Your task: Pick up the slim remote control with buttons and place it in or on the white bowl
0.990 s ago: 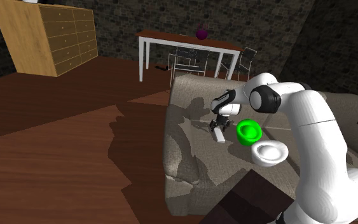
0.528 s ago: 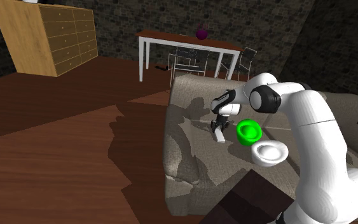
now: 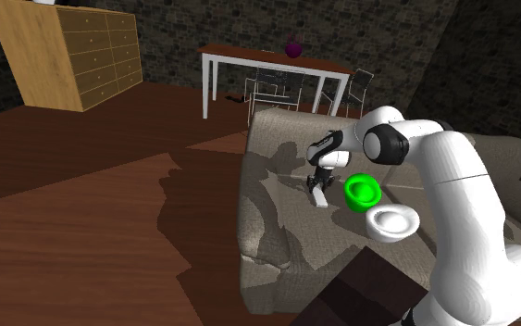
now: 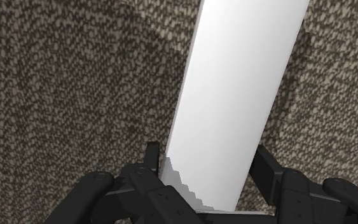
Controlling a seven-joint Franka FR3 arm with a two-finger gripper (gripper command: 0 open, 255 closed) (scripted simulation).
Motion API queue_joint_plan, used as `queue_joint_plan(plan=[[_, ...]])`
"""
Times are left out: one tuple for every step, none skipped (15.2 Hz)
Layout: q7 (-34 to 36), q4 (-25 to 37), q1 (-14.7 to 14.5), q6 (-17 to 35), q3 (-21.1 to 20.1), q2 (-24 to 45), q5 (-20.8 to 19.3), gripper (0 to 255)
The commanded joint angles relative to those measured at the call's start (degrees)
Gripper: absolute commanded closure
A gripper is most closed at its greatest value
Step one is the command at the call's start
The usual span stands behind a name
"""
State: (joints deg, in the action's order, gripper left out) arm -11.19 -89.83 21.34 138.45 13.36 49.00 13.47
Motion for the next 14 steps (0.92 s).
queue_joint_plan(plan=[[0.0,-0.2,-0.1,-0.4,0.1,-0.6,-0.1,255],[0.1,-0.4,-0.2,-0.8,0.2,-1.2,-0.2,255],[0.1,-0.6,-0.3,-1.2,0.4,-1.8,-0.3,255],[0.2,-0.7,-0.4,-1.6,0.5,-2.3,-0.4,255],[0.2,-0.9,-0.5,-2.0,0.6,-2.9,-0.6,255],[0.3,-1.0,-0.6,-2.5,0.7,-3.5,-0.7,255],[0.4,-1.2,-0.6,-2.9,0.8,-4.0,-0.8,255],[0.4,-1.3,-0.7,-3.3,1.0,-4.6,-0.9,255],[0.5,-1.4,-0.8,-3.8,1.1,-5.1,-1.0,255],[0.5,-1.5,-0.9,-4.2,1.2,-5.6,-1.1,255],[0.6,-1.5,-1.0,-4.7,1.3,-6.2,-1.3,255],[0.6,-1.6,-1.1,-5.1,1.4,-6.7,-1.4,255],[0.7,-1.6,-1.1,-5.6,1.5,-7.2,-1.5,255],[0.8,-1.7,-1.2,-6.1,1.7,-7.7,-1.6,255]])
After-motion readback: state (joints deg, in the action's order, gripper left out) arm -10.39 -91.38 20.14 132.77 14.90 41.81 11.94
